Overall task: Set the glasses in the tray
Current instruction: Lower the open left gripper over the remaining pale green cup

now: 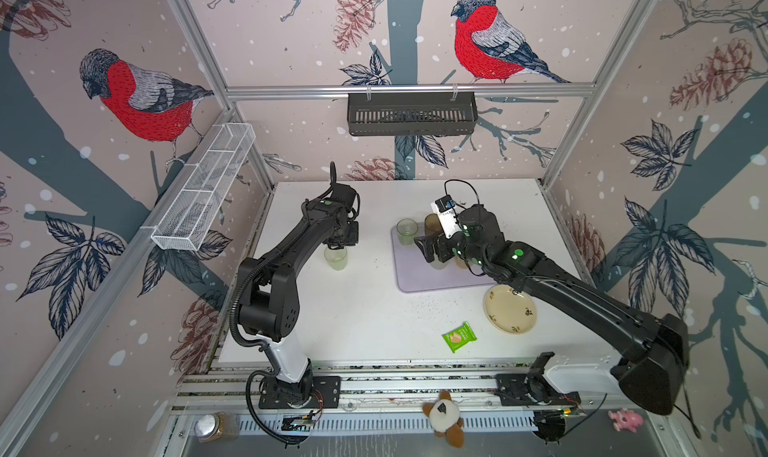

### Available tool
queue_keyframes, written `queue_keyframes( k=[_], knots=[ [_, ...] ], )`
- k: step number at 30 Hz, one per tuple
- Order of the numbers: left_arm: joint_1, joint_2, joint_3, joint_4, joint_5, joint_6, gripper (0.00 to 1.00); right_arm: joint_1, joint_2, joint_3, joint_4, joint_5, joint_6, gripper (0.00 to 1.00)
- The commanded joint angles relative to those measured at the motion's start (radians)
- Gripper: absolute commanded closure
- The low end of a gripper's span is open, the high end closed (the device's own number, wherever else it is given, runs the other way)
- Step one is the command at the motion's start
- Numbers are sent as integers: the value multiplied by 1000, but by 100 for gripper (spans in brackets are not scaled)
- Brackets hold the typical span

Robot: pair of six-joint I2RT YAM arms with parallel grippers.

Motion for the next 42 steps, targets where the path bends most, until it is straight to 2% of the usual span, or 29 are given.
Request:
queue_keyframes(
  k=[1, 27, 42],
  knots=[
    [1, 4, -10, 26, -11, 2, 62, -1, 5, 8, 16, 12, 0, 0],
    [2, 1, -99, 68, 15, -7, 69, -6, 21, 19, 19, -1, -1, 1],
    [3, 19, -102, 78, 17, -6, 72, -5, 27, 23, 19, -4, 3, 1]
  ],
)
